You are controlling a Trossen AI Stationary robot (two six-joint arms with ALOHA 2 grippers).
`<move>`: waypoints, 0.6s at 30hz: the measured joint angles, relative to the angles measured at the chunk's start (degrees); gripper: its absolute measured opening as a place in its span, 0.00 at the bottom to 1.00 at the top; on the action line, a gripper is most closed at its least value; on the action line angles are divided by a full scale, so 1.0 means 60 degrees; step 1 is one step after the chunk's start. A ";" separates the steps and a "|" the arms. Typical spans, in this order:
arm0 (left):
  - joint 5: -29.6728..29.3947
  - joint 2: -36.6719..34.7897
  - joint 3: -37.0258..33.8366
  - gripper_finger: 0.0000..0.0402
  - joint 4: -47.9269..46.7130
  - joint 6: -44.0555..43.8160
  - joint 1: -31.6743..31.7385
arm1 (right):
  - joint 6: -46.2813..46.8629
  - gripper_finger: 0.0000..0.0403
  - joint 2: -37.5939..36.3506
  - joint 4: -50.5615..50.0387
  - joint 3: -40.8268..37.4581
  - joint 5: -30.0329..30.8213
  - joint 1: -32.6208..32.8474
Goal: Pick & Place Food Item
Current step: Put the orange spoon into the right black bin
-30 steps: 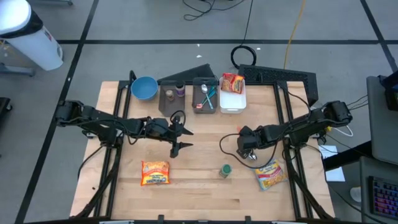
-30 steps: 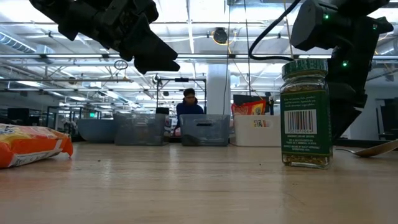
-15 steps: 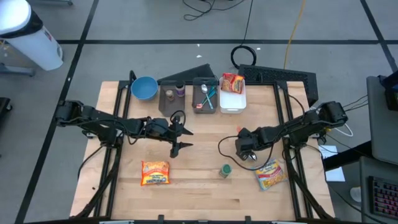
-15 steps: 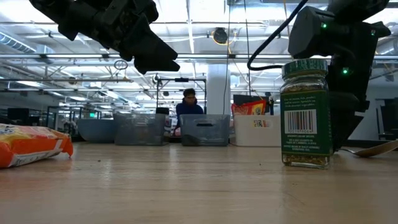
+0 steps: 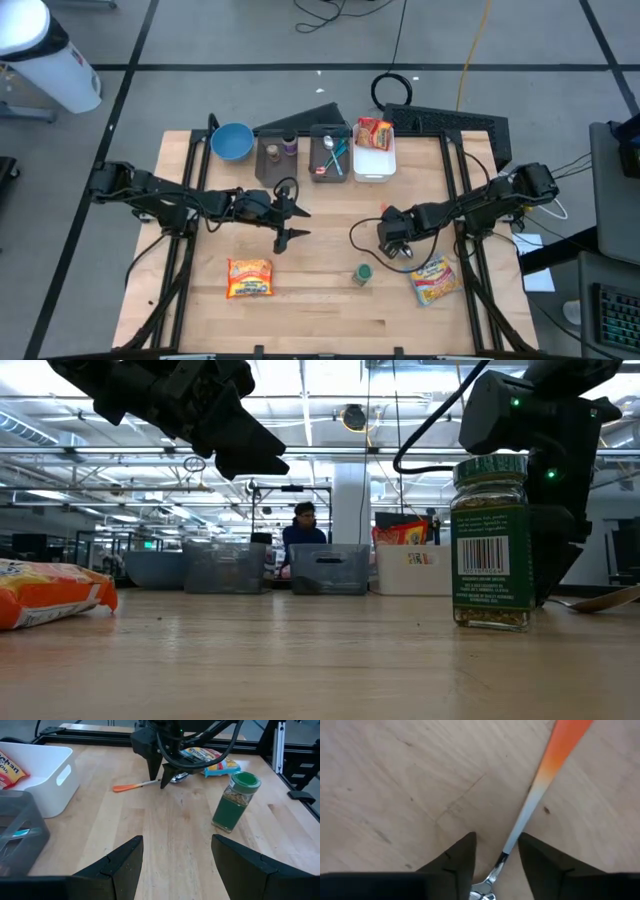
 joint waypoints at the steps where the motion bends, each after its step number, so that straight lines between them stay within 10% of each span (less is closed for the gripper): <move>1: 0.0010 0.0000 0.0000 0.61 0.0000 -0.0007 0.0000 | -0.0001 0.34 0.0000 0.0001 0.0000 -0.0020 0.0000; 11: 0.0013 0.0000 0.0000 0.61 0.0000 -0.0056 0.0000 | -0.0429 0.04 0.0000 -0.0054 -0.0007 -0.0310 0.0000; 18: 0.0009 0.0000 0.0000 0.61 0.0000 -0.0054 0.0000 | -0.0810 0.02 -0.0017 -0.0090 0.0058 -0.0491 -0.0120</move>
